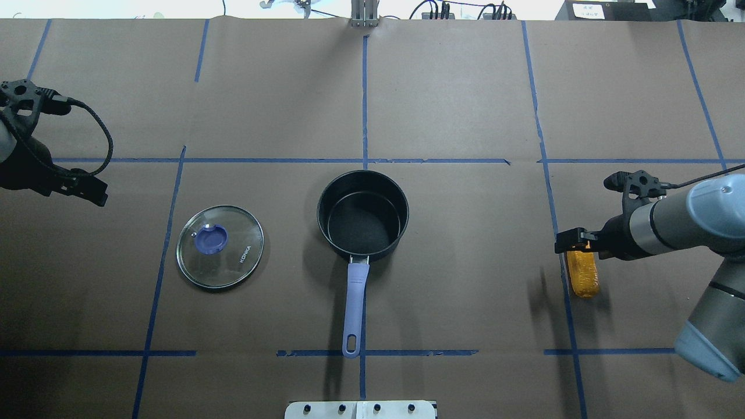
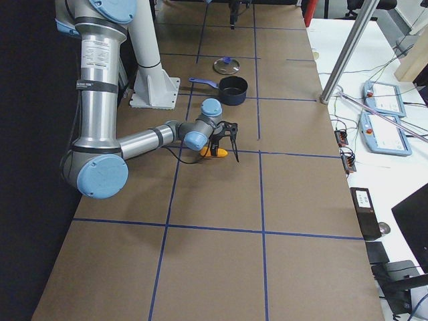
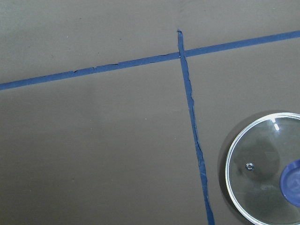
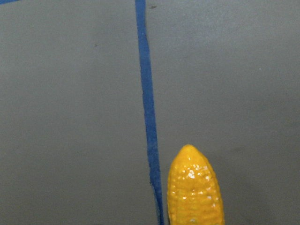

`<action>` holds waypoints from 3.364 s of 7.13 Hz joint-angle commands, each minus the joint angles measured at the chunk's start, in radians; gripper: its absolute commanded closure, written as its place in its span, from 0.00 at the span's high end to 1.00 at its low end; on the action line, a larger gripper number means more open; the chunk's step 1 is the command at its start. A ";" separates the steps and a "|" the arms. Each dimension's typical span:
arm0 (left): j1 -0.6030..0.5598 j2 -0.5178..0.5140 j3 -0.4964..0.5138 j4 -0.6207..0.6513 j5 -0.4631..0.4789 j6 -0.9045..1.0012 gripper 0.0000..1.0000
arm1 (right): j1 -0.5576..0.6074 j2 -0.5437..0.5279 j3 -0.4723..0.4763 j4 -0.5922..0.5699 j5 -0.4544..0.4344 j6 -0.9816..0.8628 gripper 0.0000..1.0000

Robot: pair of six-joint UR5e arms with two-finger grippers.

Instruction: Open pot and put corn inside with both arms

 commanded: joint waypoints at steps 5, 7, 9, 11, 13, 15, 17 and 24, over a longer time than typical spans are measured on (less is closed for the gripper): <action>-0.002 0.001 -0.022 0.002 -0.002 0.000 1.00 | -0.048 -0.038 -0.006 -0.002 -0.074 0.014 0.02; -0.034 0.004 -0.032 0.008 -0.012 0.009 1.00 | -0.048 -0.023 0.037 -0.005 -0.064 0.029 0.00; -0.070 0.026 -0.072 0.046 -0.049 0.018 1.00 | -0.053 0.187 0.107 -0.167 -0.039 0.177 0.00; -0.070 0.027 -0.072 0.048 -0.049 0.018 1.00 | -0.114 0.589 0.062 -0.464 -0.068 0.425 0.00; -0.070 0.024 -0.069 0.048 -0.048 0.018 1.00 | -0.158 0.738 -0.081 -0.490 -0.129 0.488 0.01; -0.070 0.024 -0.072 0.048 -0.048 0.018 1.00 | -0.168 0.740 -0.090 -0.490 -0.140 0.485 0.01; -0.070 0.024 -0.072 0.048 -0.048 0.018 1.00 | -0.168 0.749 -0.113 -0.489 -0.146 0.475 0.32; -0.233 0.107 0.026 0.046 -0.051 0.427 1.00 | 0.173 0.271 0.192 -0.496 0.193 0.049 1.00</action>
